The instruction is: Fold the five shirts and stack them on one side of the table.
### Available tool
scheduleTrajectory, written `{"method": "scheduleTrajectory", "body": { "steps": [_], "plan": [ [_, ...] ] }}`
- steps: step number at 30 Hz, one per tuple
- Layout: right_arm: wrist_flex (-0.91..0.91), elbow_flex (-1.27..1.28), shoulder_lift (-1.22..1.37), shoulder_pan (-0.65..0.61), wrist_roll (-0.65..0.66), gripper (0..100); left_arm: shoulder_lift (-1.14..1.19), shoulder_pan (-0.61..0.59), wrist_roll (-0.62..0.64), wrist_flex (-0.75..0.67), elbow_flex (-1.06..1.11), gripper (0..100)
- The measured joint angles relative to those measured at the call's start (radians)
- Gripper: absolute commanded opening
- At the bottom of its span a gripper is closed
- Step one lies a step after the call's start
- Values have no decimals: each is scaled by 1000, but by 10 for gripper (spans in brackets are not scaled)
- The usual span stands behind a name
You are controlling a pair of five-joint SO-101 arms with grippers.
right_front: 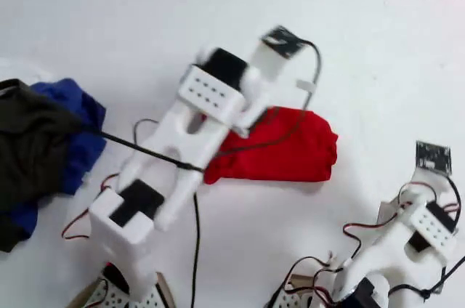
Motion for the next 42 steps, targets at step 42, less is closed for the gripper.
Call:
{"method": "scheduleTrajectory", "body": {
  "steps": [42],
  "plan": [
    [-190,121,-9,68,-71,20,210,114,-5,-207,-143,14]
  ]
}}
